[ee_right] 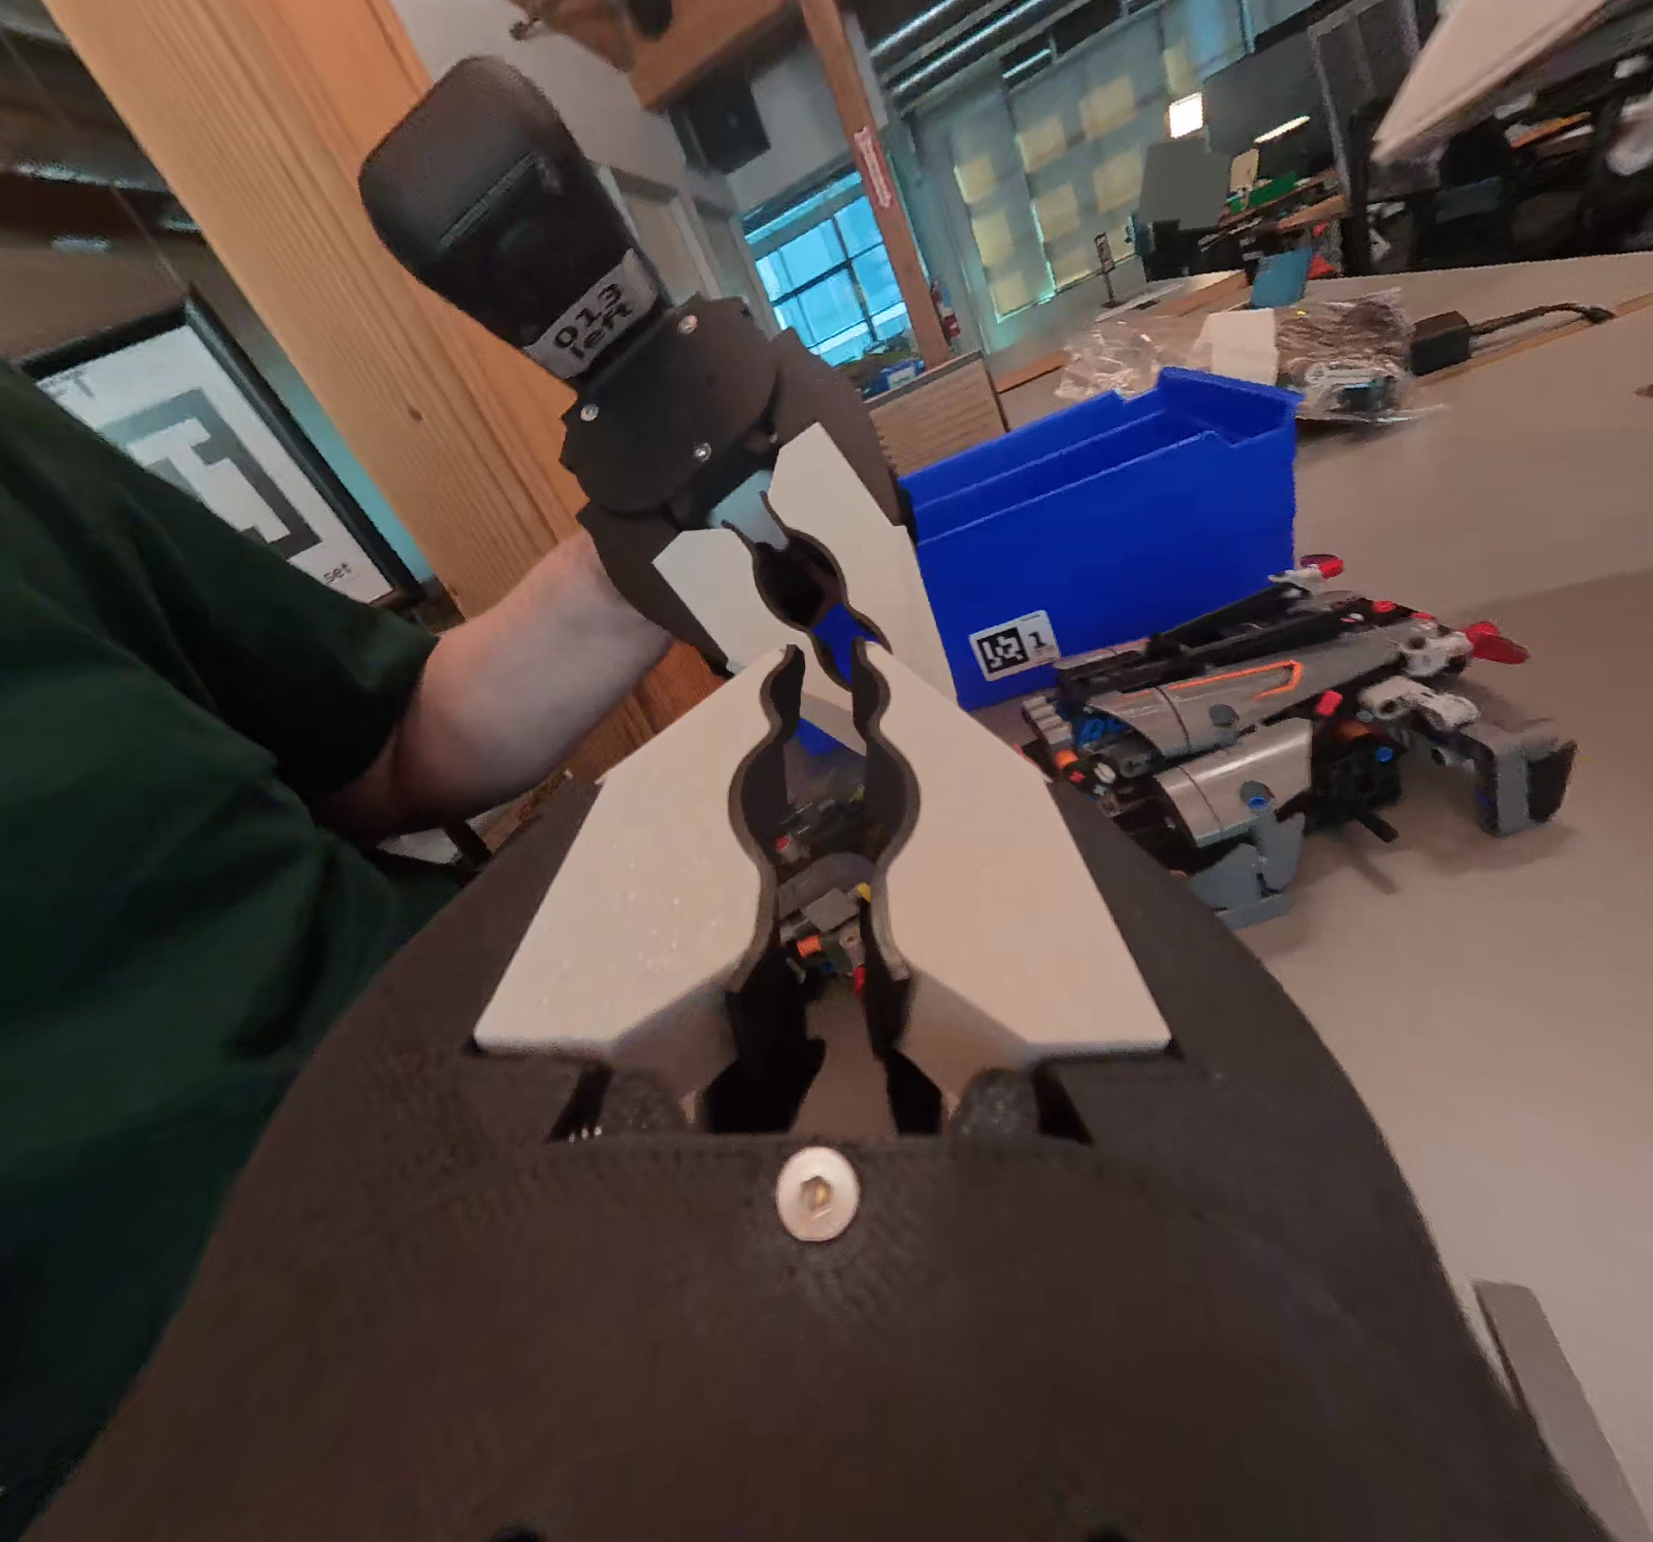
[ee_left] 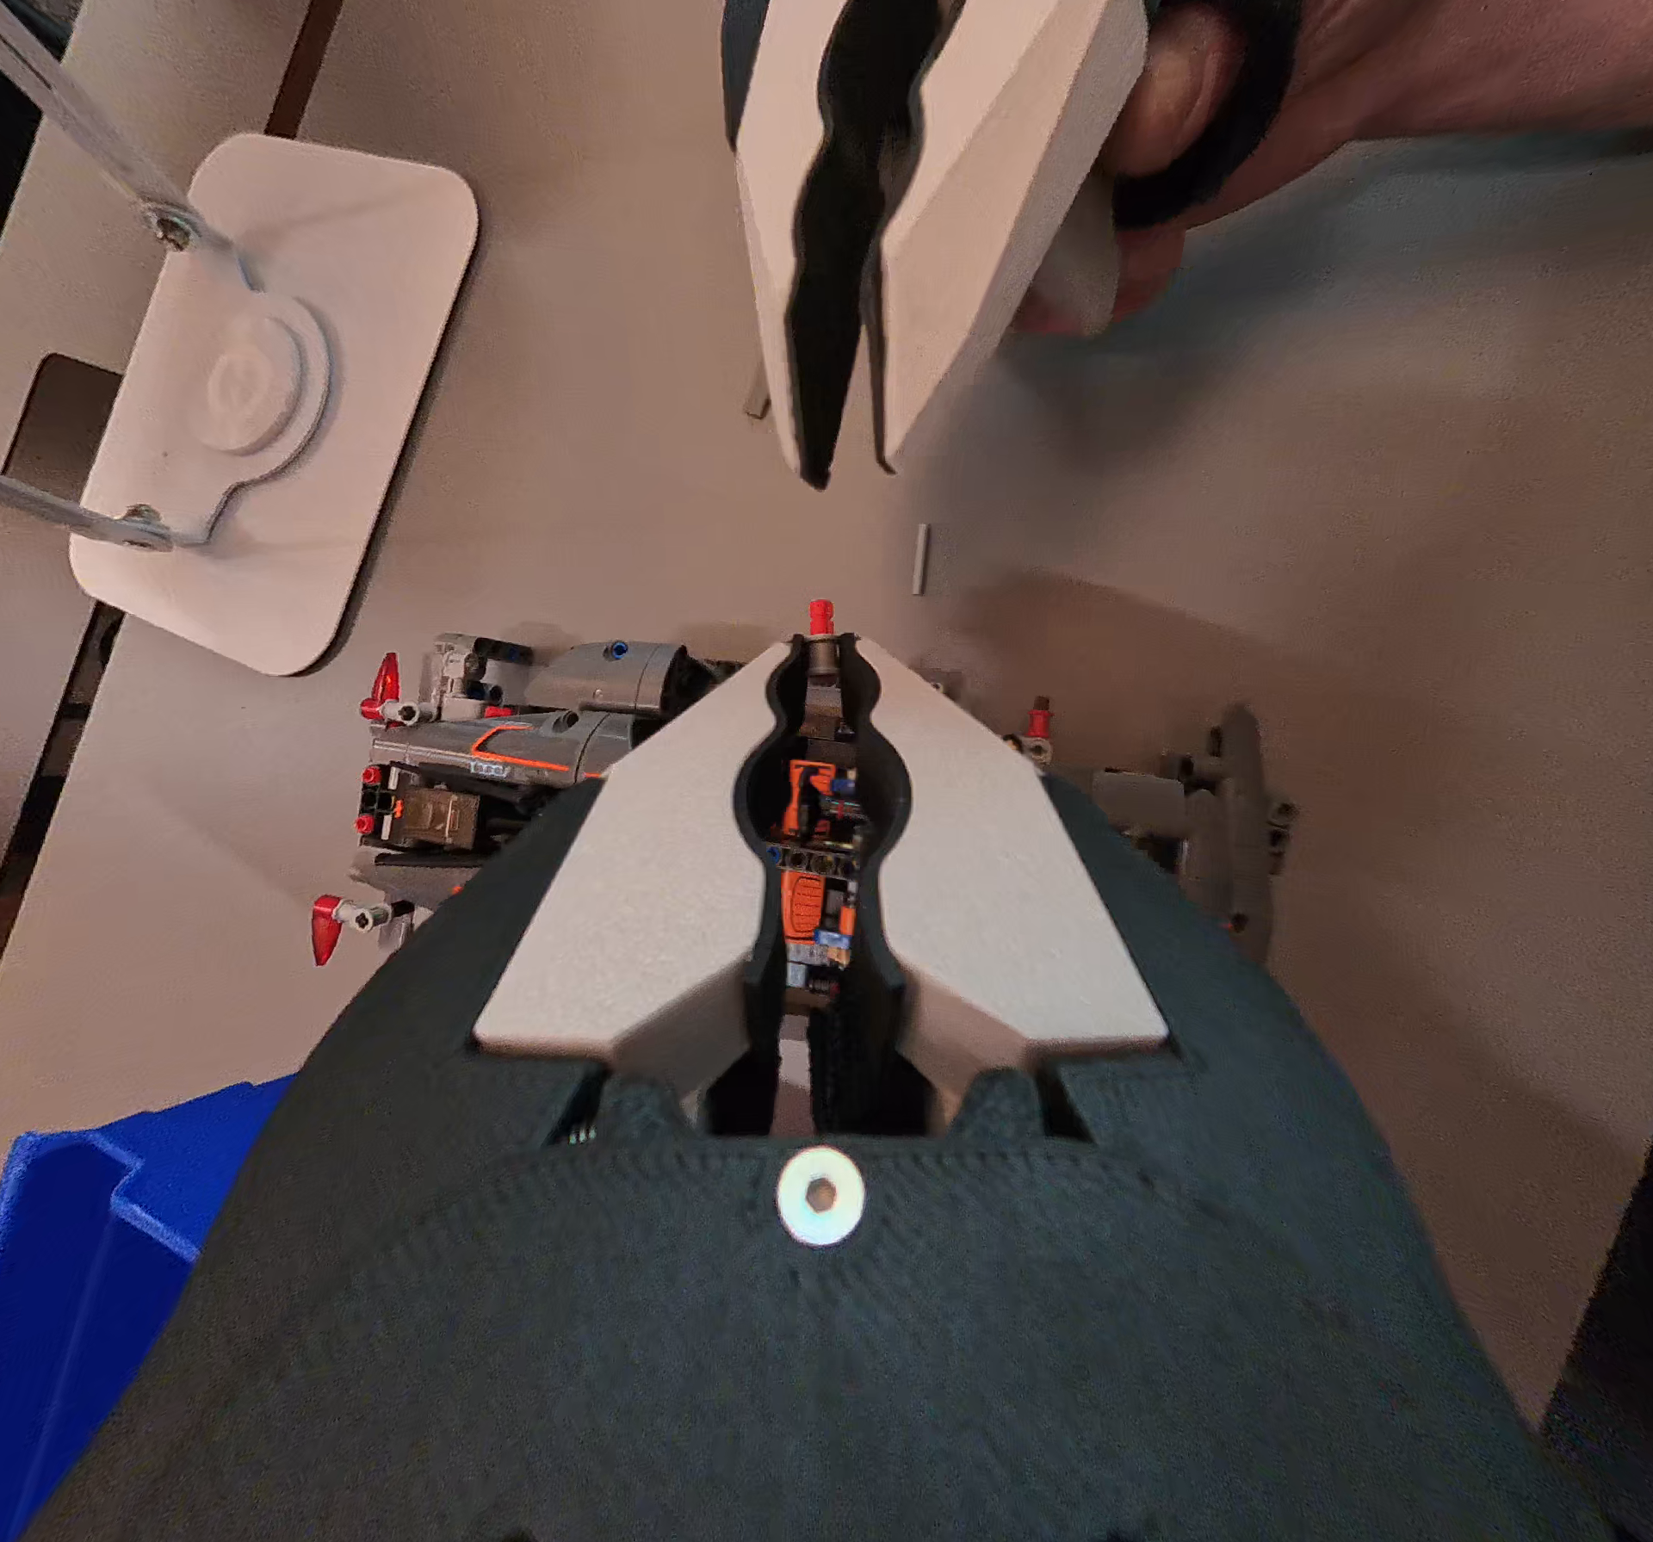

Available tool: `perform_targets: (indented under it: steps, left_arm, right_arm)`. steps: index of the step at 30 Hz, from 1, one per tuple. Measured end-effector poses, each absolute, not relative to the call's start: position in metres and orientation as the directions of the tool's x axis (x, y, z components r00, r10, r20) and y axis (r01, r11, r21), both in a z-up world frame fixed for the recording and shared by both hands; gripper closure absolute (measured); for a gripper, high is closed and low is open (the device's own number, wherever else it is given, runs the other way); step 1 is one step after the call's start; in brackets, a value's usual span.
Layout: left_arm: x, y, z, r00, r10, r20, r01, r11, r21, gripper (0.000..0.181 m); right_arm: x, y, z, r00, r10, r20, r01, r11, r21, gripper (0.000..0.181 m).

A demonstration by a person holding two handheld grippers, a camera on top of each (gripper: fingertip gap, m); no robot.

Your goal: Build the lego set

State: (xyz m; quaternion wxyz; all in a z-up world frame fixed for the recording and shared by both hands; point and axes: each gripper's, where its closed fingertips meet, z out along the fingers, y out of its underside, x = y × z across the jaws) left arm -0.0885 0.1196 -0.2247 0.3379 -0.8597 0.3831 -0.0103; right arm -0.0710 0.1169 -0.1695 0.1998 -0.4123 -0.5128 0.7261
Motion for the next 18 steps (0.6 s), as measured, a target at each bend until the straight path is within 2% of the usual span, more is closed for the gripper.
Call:
perform_targets:
  steps: [8, 12, 18]
  left_arm:
    - [-0.076, 0.11, -0.222, 0.696, -0.691, -0.196, -0.633, -0.462, -0.621, 0.176]
    - [-0.073, 0.108, -0.225, 0.69, -0.701, -0.18, -0.632, -0.463, -0.621, 0.176]
    - [-0.073, 0.108, -0.229, 0.691, -0.703, -0.165, -0.626, -0.469, -0.623, 0.176]
  right_arm:
    - [-0.071, 0.089, -0.175, -0.645, 0.693, -0.322, 0.151, -0.297, -0.943, 0.173]
    - [-0.072, 0.079, -0.179, -0.66, 0.686, -0.306, 0.168, -0.262, -0.95, 0.179]
    - [-0.073, 0.081, -0.177, -0.662, 0.678, -0.319, 0.16, -0.289, -0.944, 0.178]
